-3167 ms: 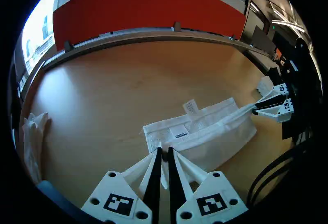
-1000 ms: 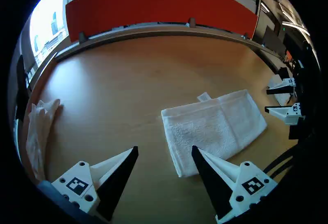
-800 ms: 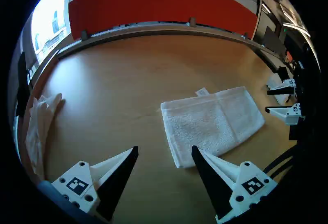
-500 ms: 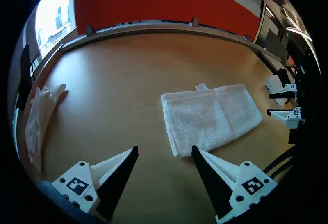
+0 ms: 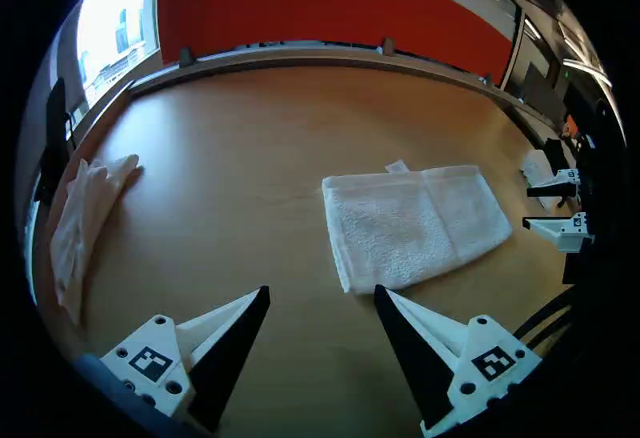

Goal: Fold towel

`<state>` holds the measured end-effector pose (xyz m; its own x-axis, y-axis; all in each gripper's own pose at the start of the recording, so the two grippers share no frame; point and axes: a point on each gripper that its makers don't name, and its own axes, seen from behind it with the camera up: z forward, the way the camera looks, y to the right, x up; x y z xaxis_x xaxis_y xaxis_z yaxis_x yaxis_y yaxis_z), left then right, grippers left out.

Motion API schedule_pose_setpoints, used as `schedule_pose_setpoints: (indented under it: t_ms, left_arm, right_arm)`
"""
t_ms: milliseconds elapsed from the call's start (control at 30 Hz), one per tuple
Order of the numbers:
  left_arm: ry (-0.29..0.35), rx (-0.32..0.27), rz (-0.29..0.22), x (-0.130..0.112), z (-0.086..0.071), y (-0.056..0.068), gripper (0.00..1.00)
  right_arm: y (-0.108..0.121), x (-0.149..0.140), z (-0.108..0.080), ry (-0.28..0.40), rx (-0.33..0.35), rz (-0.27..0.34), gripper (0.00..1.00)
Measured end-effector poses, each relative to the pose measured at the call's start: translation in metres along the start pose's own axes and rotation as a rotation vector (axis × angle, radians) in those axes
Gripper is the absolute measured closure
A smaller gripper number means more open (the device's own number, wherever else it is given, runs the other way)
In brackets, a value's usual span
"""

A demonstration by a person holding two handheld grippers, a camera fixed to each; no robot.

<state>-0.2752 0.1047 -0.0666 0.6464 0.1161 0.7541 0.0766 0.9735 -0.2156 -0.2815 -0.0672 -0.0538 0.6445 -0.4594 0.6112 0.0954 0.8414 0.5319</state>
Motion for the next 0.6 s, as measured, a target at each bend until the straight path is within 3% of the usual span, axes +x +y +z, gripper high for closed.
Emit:
schedule_pose_setpoints:
  t_ms: [600]
  left_arm:
    - [0.009, 0.05, -0.044, -0.014, -0.029, -0.024, 0.03]
  right_arm:
    - [-0.012, -0.001, 0.011, -0.015, 0.068, -0.072, 0.06]
